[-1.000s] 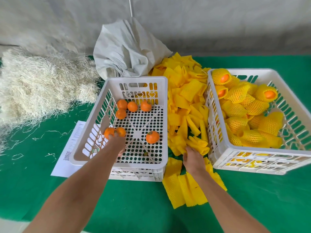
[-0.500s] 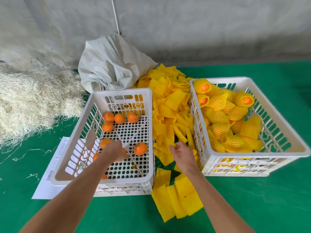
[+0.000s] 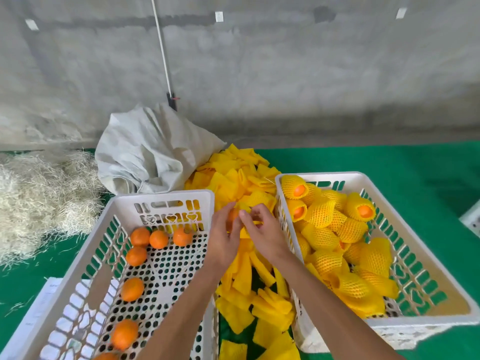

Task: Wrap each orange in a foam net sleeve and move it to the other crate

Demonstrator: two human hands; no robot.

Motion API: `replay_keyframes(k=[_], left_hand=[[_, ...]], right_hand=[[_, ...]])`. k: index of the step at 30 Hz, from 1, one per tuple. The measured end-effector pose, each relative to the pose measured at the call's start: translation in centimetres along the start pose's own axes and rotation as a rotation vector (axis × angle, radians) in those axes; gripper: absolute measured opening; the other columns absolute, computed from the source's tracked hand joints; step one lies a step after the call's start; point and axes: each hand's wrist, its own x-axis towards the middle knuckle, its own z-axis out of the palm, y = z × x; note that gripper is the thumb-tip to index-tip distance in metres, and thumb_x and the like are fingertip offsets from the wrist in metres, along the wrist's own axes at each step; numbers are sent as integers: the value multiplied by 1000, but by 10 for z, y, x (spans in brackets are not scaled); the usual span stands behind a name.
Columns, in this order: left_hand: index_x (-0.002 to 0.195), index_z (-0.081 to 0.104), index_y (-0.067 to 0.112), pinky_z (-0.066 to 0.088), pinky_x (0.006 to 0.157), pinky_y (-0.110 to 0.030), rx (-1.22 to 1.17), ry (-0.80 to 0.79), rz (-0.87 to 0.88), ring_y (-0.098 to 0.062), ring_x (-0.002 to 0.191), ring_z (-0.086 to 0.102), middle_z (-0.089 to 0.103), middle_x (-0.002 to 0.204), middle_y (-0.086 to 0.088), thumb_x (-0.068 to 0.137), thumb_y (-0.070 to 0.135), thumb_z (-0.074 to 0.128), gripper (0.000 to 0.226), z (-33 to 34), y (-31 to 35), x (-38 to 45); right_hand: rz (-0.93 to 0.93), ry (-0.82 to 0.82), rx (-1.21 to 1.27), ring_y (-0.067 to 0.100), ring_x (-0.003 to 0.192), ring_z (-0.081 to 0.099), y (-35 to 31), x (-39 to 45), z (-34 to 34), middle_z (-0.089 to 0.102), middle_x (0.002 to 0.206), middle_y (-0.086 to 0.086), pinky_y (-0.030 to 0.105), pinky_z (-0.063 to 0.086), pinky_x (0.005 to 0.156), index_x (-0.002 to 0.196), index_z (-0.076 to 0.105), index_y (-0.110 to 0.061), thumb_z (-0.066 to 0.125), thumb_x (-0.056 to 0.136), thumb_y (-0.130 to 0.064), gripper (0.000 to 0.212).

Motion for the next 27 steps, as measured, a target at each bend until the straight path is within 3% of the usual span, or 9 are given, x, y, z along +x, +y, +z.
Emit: replay_keyframes(k=[4, 7, 9, 10, 14, 18, 20, 23, 27], left_hand=[[129, 62, 37, 64, 81, -44, -127, 12, -35, -23, 115, 63, 56, 131, -4, 110, 26, 46, 27, 16, -12, 23], [118, 68, 34, 64, 74, -52, -212, 23, -91, -28, 105, 69, 65, 115, 1, 103, 51, 57, 25, 25, -17, 43], [115, 66, 37, 63, 79, -54, -246, 36, -142, -25, 105, 70, 66, 114, 4, 89, 70, 64, 43, 30, -22, 51], [116, 66, 36, 61, 84, -55, -238, 51, -145, -24, 108, 68, 66, 115, 5, 86, 70, 67, 46, 32, -26, 54], [118, 66, 33, 62, 76, -55, -230, 93, -114, -23, 101, 68, 64, 114, 1, 96, 49, 69, 27, 40, -48, 60], [119, 64, 42, 64, 70, -46, -133, 74, -96, -25, 91, 67, 56, 119, 6, 95, 44, 65, 24, 45, -54, 59], [120, 65, 42, 63, 71, -48, -87, 68, -92, -27, 82, 67, 53, 121, 6, 95, 44, 64, 25, 46, -53, 56], [122, 70, 29, 63, 70, -51, -41, 49, -119, -29, 86, 67, 53, 128, -11, 98, 34, 64, 25, 49, -54, 58], [119, 72, 25, 65, 71, -42, -366, -19, -391, -28, 103, 71, 64, 129, -12, 104, 21, 64, 18, 50, -45, 62]], right_hand=[[-2, -74, 100, 9, 94, 69, 26, 19, -8, 70, 95, -13, 23, 56, 77, 98, 65, -31, 67, 97, -46, 15], [51, -81, 176, 18, 94, 72, 42, 33, -10, 72, 99, -5, 38, 62, 83, 105, 68, -24, 65, 100, -37, 15], [50, -87, 143, 14, 93, 73, 46, 41, -11, 74, 100, -7, 34, 61, 82, 111, 69, -24, 63, 99, -39, 20], [27, -92, 96, 10, 92, 73, 47, 45, -10, 75, 99, -10, 29, 60, 79, 112, 70, -24, 63, 98, -41, 23], [-5, -80, 4, 1, 86, 71, 55, 59, -5, 76, 92, -14, 16, 55, 73, 104, 75, -24, 65, 97, -31, 14], [285, -13, 327, 12, 88, 70, 61, 69, -7, 74, 88, -3, 25, 57, 78, 91, 71, -17, 61, 100, -20, 14], [476, -11, 645, 21, 94, 70, 61, 73, -9, 73, 94, 8, 32, 59, 85, 95, 71, -10, 58, 101, -11, 14], [734, -27, 1001, 27, 94, 70, 59, 78, -11, 71, 103, 20, 39, 58, 89, 109, 66, 0, 53, 100, -2, 16], [893, -50, 1097, 24, 91, 74, 58, 80, -13, 75, 106, 17, 36, 63, 75, 117, 65, -2, 51, 105, -12, 21]])
